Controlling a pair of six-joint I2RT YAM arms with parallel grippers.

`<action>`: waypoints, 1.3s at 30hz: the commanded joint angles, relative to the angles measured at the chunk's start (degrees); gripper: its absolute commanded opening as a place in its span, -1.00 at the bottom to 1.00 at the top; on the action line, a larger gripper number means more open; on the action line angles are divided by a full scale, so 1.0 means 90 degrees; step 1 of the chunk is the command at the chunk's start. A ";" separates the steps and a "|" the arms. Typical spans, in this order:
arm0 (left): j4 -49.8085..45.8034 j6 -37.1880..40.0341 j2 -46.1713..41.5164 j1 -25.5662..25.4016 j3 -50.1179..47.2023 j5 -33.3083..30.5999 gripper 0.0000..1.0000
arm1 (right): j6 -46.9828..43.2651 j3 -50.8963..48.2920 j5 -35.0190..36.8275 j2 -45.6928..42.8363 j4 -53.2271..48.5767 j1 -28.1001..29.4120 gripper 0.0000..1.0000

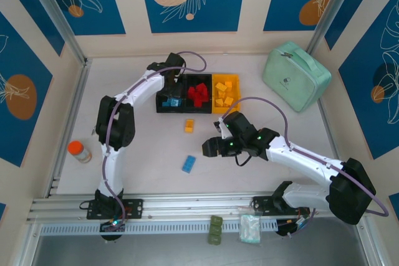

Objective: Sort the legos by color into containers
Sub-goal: Place the lego in the container, then pick up the lego from the center of the table.

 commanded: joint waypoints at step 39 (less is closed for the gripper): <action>0.4177 -0.1952 -0.2777 -0.2055 -0.5498 -0.0518 0.49 | 0.0268 -0.0219 0.1014 -0.1103 -0.0938 -0.0712 0.35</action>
